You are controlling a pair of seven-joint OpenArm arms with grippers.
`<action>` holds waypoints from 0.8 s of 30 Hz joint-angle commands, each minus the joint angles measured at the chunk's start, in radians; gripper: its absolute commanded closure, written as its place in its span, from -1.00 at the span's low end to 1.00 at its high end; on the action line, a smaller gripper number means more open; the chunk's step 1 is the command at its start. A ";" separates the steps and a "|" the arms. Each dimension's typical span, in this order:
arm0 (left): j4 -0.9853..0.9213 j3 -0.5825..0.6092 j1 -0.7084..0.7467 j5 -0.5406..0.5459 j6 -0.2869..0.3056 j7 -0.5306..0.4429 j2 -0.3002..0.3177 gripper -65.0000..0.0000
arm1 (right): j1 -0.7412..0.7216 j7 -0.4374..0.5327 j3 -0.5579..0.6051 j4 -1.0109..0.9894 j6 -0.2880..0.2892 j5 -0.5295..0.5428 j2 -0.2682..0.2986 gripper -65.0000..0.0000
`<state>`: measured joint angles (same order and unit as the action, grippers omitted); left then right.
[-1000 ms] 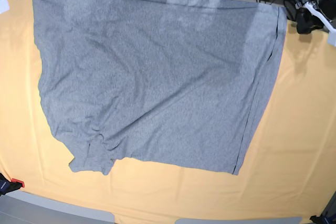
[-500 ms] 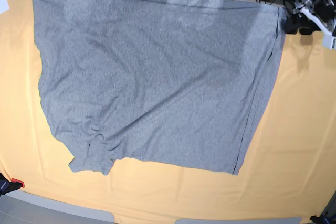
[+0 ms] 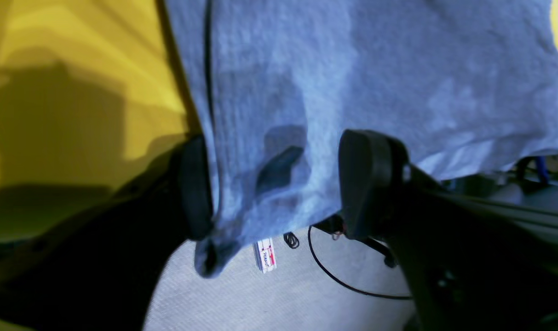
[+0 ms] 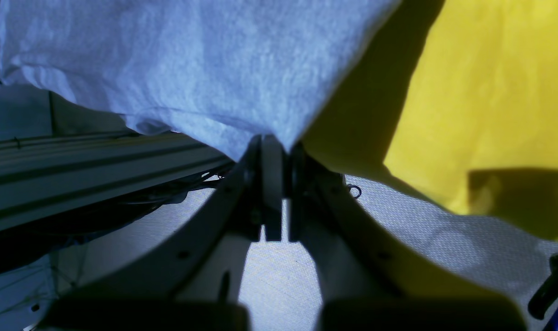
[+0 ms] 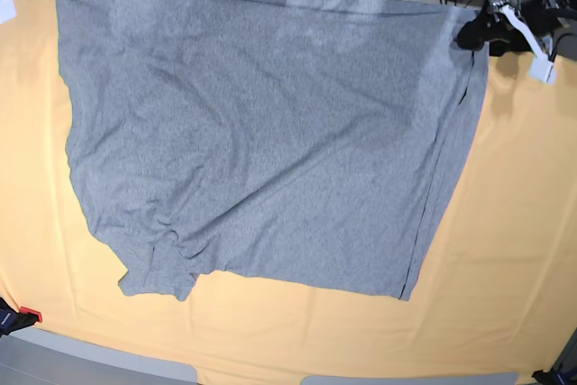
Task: Layout the t-shirt on the table in an organized manner, then fold the t-shirt properly
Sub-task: 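Lift both held corners and stretch the shirt edge taut between grippers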
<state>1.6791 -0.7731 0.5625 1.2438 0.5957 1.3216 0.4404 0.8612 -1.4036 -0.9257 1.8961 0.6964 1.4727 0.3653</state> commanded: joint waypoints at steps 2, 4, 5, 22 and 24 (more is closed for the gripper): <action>0.003 0.001 0.010 0.026 0.009 0.075 0.011 -0.09 | 0.011 0.007 -0.012 0.011 0.002 0.011 0.014 1.00; 0.003 0.000 0.010 0.052 0.029 0.075 0.012 0.14 | 0.011 0.007 -0.012 0.011 0.002 0.011 0.014 1.00; 0.003 0.000 0.010 0.048 0.032 0.075 0.012 0.32 | 0.011 0.007 -0.012 0.011 0.002 0.011 0.014 1.00; 0.217 -0.136 0.011 0.240 0.102 0.075 0.028 1.00 | 0.011 0.007 -0.012 0.030 0.002 0.011 0.014 1.00; 0.248 -0.137 0.010 0.240 0.102 0.075 0.027 1.00 | 0.011 0.007 -0.012 0.058 0.002 0.011 0.014 1.00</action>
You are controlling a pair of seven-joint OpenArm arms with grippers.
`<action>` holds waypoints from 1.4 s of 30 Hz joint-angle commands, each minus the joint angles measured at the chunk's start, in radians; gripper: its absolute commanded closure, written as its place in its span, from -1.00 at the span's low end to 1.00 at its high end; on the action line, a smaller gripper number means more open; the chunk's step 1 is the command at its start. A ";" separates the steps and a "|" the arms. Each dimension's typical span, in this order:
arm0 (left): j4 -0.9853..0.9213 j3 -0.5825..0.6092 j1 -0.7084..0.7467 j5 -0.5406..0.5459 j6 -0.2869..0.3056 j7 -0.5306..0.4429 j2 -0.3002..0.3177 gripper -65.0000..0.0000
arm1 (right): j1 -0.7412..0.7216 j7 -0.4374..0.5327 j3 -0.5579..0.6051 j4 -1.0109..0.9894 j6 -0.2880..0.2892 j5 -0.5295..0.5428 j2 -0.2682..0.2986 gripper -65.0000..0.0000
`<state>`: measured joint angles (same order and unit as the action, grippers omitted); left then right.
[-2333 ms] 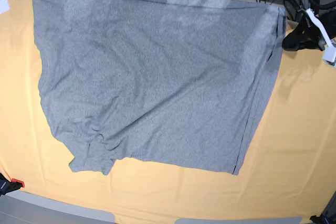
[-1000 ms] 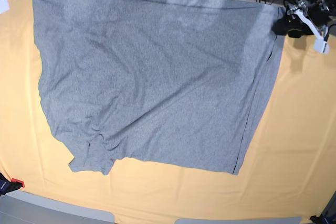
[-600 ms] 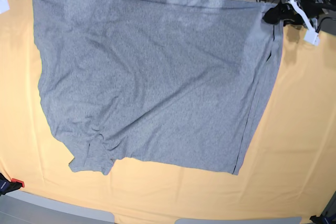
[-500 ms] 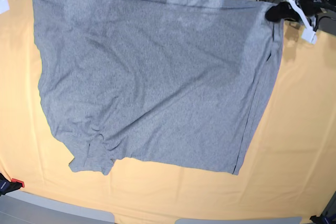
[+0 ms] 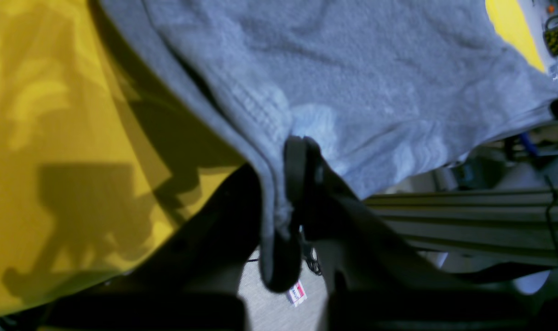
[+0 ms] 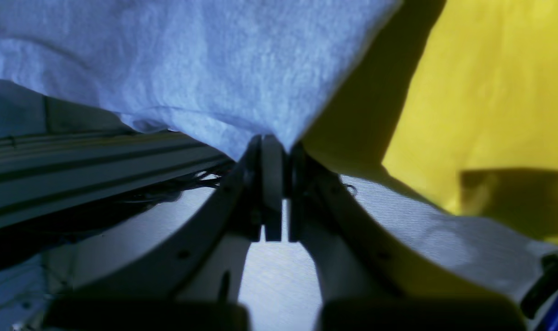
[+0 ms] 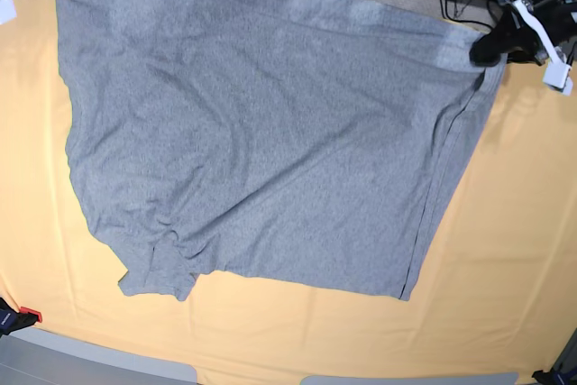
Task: Layout the t-shirt on the table in an organized manner, then fold the t-shirt properly
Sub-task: 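Lift both held corners and stretch the shirt edge taut between grippers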
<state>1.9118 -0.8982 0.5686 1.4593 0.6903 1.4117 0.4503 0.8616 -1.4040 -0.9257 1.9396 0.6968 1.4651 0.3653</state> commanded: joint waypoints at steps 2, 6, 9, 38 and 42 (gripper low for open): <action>0.032 -0.012 0.004 0.024 0.008 -0.015 0.018 1.00 | 0.011 0.008 -0.013 0.048 0.001 0.018 0.014 1.00; 0.034 -0.012 0.003 0.024 0.008 -0.015 0.018 1.00 | 0.010 0.008 -0.052 0.093 0.001 0.018 0.014 1.00; 0.034 -0.012 0.003 0.024 0.008 -0.015 0.018 1.00 | 0.010 0.008 -0.120 0.101 0.001 0.018 0.014 1.00; 0.080 -0.180 0.121 0.024 0.008 -0.015 0.020 1.00 | -0.030 0.008 -0.174 0.101 0.001 0.018 0.014 1.00; 0.108 -0.192 0.170 0.024 0.008 -0.015 0.015 1.00 | 0.008 0.008 -0.174 0.101 0.001 0.018 0.014 1.00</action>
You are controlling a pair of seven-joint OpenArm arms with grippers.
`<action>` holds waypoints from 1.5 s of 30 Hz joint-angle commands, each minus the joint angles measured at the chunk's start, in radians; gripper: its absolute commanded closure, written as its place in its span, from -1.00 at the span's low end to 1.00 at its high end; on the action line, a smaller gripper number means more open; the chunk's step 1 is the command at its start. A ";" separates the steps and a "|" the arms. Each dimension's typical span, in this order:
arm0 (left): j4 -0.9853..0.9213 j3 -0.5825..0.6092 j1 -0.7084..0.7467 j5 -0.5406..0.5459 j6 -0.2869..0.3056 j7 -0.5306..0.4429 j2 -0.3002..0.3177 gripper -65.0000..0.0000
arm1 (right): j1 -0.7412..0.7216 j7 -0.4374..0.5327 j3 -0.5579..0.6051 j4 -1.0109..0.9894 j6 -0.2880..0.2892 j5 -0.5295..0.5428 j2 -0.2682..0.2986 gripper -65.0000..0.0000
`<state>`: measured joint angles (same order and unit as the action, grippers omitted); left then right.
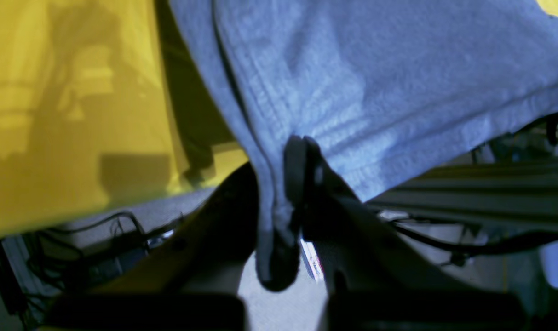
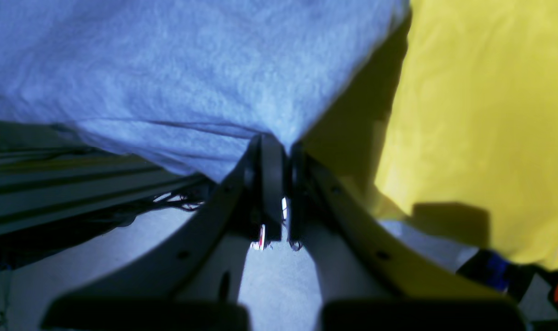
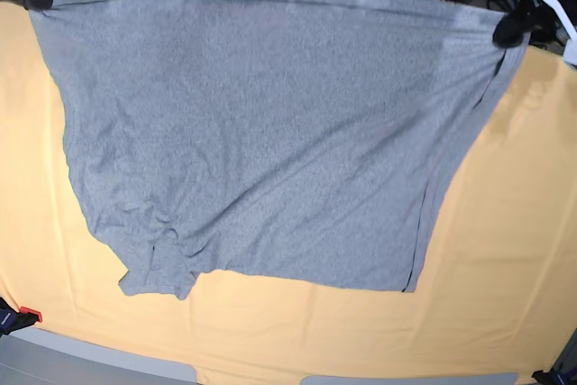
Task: Layout the t-shirt on the table in an organized manner, then fold the t-shirt properly
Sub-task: 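Lift both held corners and stretch the shirt edge taut between grippers, then lay the held edge down, folding it over the shirt body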
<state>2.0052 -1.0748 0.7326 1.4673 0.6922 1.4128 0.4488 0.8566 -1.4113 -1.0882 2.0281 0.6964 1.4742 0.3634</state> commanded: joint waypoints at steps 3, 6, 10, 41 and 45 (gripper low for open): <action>0.027 -0.035 0.039 0.016 0.006 -0.017 0.009 1.00 | 0.042 0.015 -0.011 0.013 0.002 0.009 0.016 1.00; 0.027 -0.069 0.070 0.016 0.006 -0.017 0.008 1.00 | 0.068 0.015 -0.011 0.013 0.002 0.009 0.016 1.00; 0.027 -0.113 0.113 0.016 0.006 -0.017 0.008 1.00 | 0.101 0.015 -0.011 0.013 0.002 0.009 0.016 1.00; 0.096 -0.104 -0.119 0.016 0.006 -0.058 0.002 1.00 | -0.038 0.015 -0.011 0.013 0.002 0.009 0.016 1.00; 0.096 -0.034 -0.167 0.016 0.006 -0.059 -0.004 1.00 | -0.077 0.015 -0.011 0.013 0.002 0.009 0.016 1.00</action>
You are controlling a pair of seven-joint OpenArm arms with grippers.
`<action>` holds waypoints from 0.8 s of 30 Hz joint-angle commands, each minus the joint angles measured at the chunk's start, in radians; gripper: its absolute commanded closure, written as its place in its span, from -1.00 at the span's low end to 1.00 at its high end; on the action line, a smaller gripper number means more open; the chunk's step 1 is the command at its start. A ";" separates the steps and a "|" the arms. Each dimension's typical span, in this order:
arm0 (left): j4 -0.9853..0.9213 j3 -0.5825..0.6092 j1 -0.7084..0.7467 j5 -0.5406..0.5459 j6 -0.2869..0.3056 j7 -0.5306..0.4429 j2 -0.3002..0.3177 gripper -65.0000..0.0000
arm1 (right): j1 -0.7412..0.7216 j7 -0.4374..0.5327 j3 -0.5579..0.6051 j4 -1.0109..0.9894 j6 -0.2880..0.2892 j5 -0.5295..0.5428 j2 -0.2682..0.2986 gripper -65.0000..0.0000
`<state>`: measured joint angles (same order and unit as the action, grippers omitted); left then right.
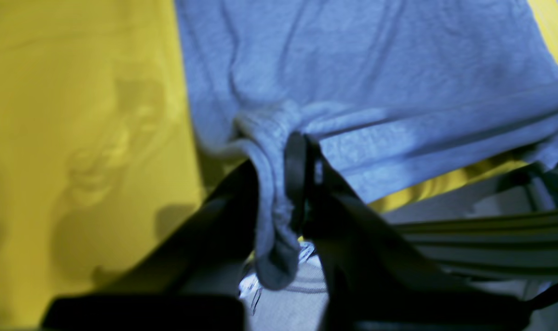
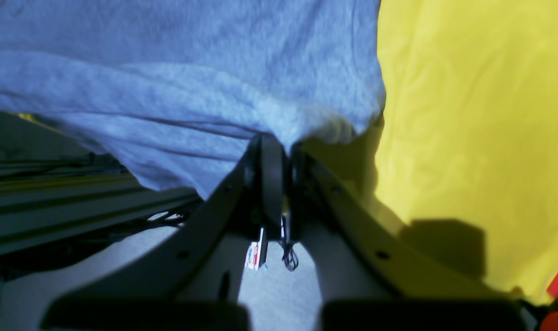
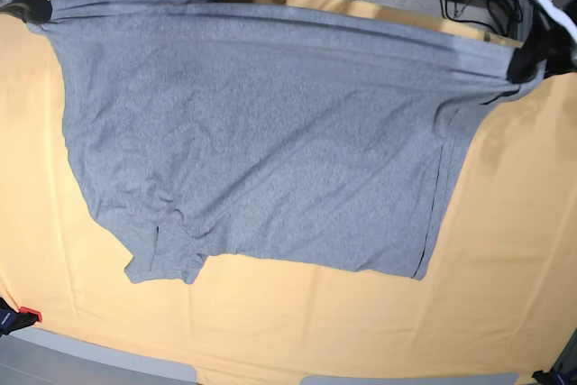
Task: Layout the t-shirt on the table in an organized manner, then fold the t-shirt properly
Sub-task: 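Lay the held edge down, folding it over the shirt body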
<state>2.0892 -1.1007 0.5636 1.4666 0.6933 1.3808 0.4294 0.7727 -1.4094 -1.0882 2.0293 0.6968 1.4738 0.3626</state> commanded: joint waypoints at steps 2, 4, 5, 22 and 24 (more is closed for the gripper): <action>0.011 0.044 -0.025 0.017 0.005 -0.027 0.016 1.00 | -0.007 0.013 -0.011 0.011 0.001 0.010 0.017 1.00; 0.011 0.095 -0.050 0.017 0.005 -0.027 0.016 1.00 | -0.020 0.013 -0.011 0.011 0.001 0.010 0.017 1.00; 0.011 0.118 -0.060 0.017 0.005 -0.027 0.016 1.00 | -0.025 0.013 -0.011 0.011 0.001 0.010 0.017 1.00; -0.140 0.374 -0.209 -0.245 0.005 -0.187 0.017 1.00 | -0.138 0.013 0.015 0.010 0.001 0.010 0.017 1.00; -0.148 0.374 -0.239 -0.248 0.005 -0.187 0.017 1.00 | -0.153 0.013 0.058 0.010 0.001 0.010 0.017 1.00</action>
<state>1.9285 -0.7197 0.3283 1.1961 0.6930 1.2205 0.4297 0.6163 -1.4143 -1.0203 2.0289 0.6968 1.4662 0.3630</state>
